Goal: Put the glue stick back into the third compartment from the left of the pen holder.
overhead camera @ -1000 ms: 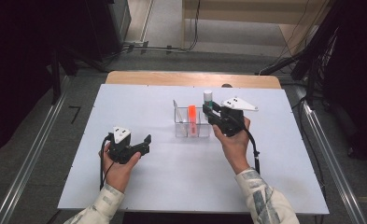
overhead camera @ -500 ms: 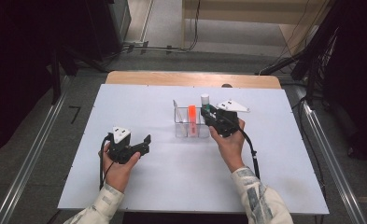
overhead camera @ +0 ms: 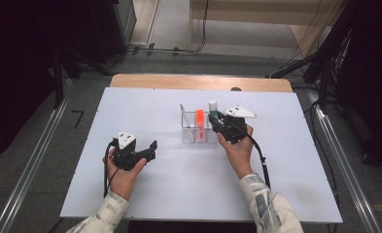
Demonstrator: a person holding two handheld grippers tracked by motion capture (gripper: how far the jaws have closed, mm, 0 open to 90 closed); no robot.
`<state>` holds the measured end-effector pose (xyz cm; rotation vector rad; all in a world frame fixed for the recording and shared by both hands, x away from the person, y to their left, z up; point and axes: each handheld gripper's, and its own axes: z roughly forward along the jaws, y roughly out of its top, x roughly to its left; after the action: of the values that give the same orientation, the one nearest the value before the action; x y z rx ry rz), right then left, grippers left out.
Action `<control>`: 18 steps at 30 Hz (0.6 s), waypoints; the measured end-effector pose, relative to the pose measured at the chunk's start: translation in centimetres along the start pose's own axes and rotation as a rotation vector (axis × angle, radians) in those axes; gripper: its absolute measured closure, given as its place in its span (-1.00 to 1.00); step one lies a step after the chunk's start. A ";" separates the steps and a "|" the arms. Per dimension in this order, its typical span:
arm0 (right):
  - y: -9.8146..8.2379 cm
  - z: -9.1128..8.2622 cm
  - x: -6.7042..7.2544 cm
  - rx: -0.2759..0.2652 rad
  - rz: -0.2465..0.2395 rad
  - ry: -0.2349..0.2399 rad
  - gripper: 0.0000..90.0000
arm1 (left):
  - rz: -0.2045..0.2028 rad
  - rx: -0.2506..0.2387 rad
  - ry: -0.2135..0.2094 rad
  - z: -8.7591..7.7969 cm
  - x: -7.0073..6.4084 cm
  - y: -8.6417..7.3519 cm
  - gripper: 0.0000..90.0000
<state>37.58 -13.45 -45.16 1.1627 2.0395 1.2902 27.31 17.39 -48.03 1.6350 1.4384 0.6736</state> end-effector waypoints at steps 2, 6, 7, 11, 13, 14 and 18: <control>-0.2 0.1 0.1 0.008 0.003 0.000 0.40 | 0.001 -0.001 0.000 0.0 0.0 0.0 -0.52; -0.4 0.1 0.1 0.017 0.003 0.002 0.40 | 0.001 0.001 -0.002 0.0 -0.1 0.0 -0.52; -0.5 0.1 0.1 0.018 0.005 0.005 0.40 | 0.001 0.001 -0.002 0.0 0.0 0.0 -0.52; -0.6 0.0 0.3 0.020 0.007 0.010 0.38 | 0.002 0.002 -0.001 0.0 -0.1 0.0 -0.52; -0.6 0.0 0.3 0.020 0.003 0.008 0.38 | 0.001 0.001 -0.001 0.0 -0.1 0.0 -0.53; -0.6 -0.1 0.3 0.019 0.002 0.009 0.38 | 0.002 0.000 -0.002 0.0 -0.1 0.0 -0.52; -0.6 -0.2 0.4 0.021 0.005 0.010 0.36 | 0.001 0.002 0.000 0.0 0.0 0.0 -0.52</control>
<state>36.99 -13.38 -45.61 1.1735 2.0627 1.2822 27.29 17.36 -48.04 1.6374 1.4391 0.6732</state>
